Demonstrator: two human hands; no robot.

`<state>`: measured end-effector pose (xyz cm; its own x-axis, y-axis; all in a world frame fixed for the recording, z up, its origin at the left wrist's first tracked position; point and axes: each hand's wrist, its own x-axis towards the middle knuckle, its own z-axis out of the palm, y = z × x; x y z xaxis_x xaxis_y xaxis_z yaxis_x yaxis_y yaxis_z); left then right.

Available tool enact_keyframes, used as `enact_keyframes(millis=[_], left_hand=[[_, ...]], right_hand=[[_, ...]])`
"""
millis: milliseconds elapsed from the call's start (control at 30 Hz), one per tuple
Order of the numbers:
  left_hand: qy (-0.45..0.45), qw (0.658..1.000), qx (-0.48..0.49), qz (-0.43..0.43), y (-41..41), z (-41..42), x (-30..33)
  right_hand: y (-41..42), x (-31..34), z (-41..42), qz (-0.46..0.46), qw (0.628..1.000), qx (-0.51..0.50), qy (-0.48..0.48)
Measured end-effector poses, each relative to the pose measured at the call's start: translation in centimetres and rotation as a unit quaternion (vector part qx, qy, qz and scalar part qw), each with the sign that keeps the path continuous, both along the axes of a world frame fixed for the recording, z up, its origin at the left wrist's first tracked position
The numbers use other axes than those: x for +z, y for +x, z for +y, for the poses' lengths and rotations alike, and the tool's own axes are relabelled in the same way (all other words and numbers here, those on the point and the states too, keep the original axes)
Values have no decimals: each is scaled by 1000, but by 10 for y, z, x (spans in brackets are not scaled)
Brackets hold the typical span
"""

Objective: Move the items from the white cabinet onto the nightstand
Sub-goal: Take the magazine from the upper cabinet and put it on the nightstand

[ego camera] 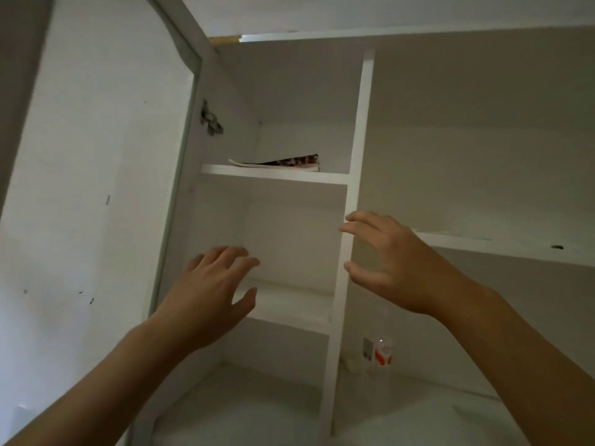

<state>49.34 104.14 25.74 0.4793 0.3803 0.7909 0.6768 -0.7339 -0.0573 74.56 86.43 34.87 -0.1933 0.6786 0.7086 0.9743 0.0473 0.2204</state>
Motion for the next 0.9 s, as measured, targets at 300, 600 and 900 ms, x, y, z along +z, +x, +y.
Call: enact_keyframes(millis=[300, 600, 900], left_hand=[[91, 992, -59, -70, 35, 72, 105], [126, 985, -54, -101, 59, 144, 191], [147, 976, -51, -150, 74, 196, 175]], right_hand=[[-22, 86, 88, -32, 997, -12, 63], [-26, 149, 164, -20, 996, -80, 29], [-4, 149, 188, -41, 991, -128, -21]])
